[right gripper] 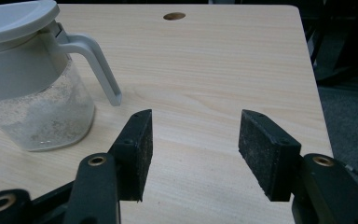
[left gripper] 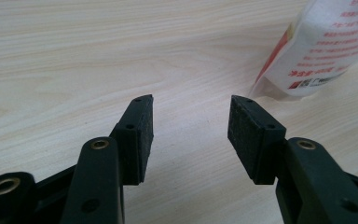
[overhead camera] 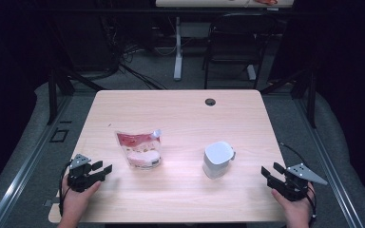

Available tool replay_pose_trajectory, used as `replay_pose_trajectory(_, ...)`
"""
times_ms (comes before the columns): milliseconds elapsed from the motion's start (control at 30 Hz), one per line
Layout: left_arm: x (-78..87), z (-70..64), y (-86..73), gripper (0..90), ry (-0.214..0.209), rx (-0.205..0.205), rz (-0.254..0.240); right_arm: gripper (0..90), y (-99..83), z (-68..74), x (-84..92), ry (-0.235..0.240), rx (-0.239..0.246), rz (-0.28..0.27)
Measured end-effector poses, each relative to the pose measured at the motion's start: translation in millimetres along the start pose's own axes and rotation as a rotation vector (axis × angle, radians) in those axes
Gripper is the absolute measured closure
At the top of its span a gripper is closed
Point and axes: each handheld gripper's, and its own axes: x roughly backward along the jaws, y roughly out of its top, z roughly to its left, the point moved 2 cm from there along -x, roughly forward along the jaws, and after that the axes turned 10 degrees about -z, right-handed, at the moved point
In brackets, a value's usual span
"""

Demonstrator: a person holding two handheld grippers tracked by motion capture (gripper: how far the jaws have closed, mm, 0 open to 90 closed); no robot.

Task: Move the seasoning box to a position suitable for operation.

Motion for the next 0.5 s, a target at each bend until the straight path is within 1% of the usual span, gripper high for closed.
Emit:
replay_pose_trajectory(33,-0.1,-0.6,-0.3,50.6,-0.003,-0.002,0.004,44.6,-0.3,0.0,-0.8,0.003,0.007,-0.007)
replay_pose_trajectory(100,-0.1,-1.0,-0.5,50.6,-0.007,-0.004,0.007,44.6,-0.2,-0.6,-2.0,-0.013,0.015,-0.015)
replay_pose_trajectory(133,-0.7,-1.4,-0.6,51.0,-0.002,0.001,0.005,44.7,0.1,-0.6,-3.9,-0.006,-0.002,-0.013)
replay_pose_trajectory(200,-1.0,-0.7,-0.4,51.0,0.006,0.005,0.003,47.6,-0.6,-0.5,-6.4,0.005,-0.028,0.022)
replay_pose_trajectory(267,-1.6,-0.1,-0.8,51.2,0.004,0.013,0.002,48.4,-1.2,0.4,-8.5,0.008,-0.008,0.030)
replay_pose_trajectory(300,-1.1,0.2,-1.0,51.1,0.002,0.011,0.013,48.3,-0.3,2.0,-9.7,0.014,-0.009,0.029)
replay_pose_trajectory(333,-1.6,0.0,-1.9,50.7,0.005,0.010,0.006,48.5,0.3,2.9,-10.0,0.017,-0.015,0.035)
replay_pose_trajectory(367,-0.9,-0.1,-2.5,50.3,0.003,0.011,0.011,49.1,1.1,4.1,-10.8,0.021,-0.019,0.036)
replay_pose_trajectory(400,-0.1,0.0,-2.8,50.2,0.000,0.008,0.012,50.1,1.8,5.8,-12.1,0.031,-0.018,0.028)
replay_pose_trajectory(433,-0.1,0.0,-2.8,50.0,0.000,0.008,0.012,50.4,2.7,7.4,-12.8,0.033,-0.007,0.030)
replay_pose_trajectory(467,1.1,-0.2,-2.9,50.0,-0.003,0.006,0.007,50.4,2.7,7.4,-12.8,0.033,-0.007,0.030)
replay_pose_trajectory(500,4.1,-1.2,-2.8,49.9,-0.003,0.004,0.000,51.6,5.0,12.7,-15.8,0.053,0.003,0.017)
